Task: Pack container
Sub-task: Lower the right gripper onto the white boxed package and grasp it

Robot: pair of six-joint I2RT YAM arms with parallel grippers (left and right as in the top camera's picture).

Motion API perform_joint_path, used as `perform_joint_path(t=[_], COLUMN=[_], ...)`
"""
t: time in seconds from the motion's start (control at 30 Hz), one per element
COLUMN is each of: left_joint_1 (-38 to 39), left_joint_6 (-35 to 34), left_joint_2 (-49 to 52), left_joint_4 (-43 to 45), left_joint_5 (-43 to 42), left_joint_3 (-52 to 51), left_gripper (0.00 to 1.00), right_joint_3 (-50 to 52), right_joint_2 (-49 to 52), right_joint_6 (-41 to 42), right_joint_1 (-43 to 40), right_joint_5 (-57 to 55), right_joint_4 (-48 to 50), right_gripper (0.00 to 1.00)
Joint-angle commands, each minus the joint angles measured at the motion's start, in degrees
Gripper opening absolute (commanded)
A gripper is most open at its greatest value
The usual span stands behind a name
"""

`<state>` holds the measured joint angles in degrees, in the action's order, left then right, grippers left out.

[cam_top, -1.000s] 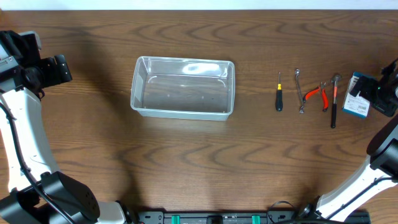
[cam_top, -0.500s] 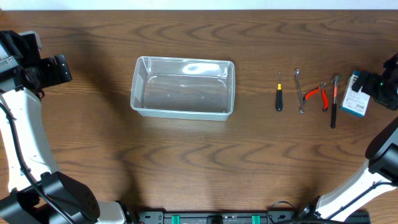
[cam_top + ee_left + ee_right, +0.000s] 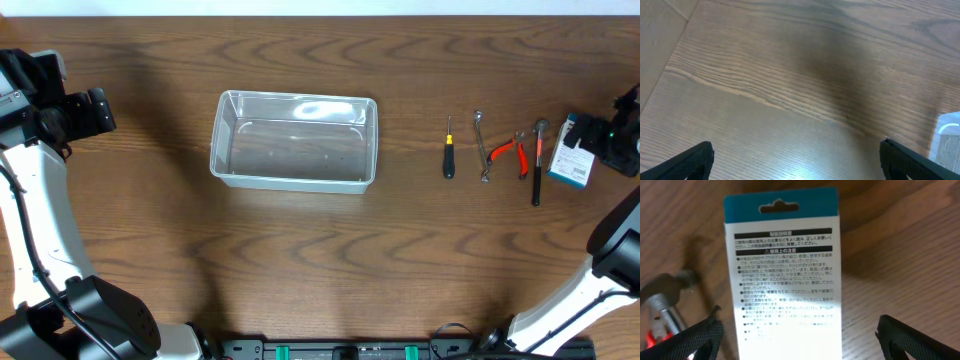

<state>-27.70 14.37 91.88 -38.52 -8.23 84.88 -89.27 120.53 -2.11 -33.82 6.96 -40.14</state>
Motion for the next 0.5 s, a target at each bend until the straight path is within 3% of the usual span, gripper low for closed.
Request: perform_joint_path(t=[0.0,0.47], left_joint_1=[-0.2,-0.2], left_joint_6=[-0.35,-0.35], left_joint_2=[0.39,0.39], left_joint_4=[0.02,0.02], left_joint_5=[-0.31,-0.31], left_joint_3=[0.37,0.37], left_gripper=[0.98,0.98], right_joint_3=[0.15,0.15], right_joint_2=[3.02,6.14], right_joint_6=[1.01,1.42], right_joint_1=[0.87,1.66], right_joint_5=[0.46,-1.16], right_joint_4=[0.22,-0.55], right_gripper=[0.99,0.99])
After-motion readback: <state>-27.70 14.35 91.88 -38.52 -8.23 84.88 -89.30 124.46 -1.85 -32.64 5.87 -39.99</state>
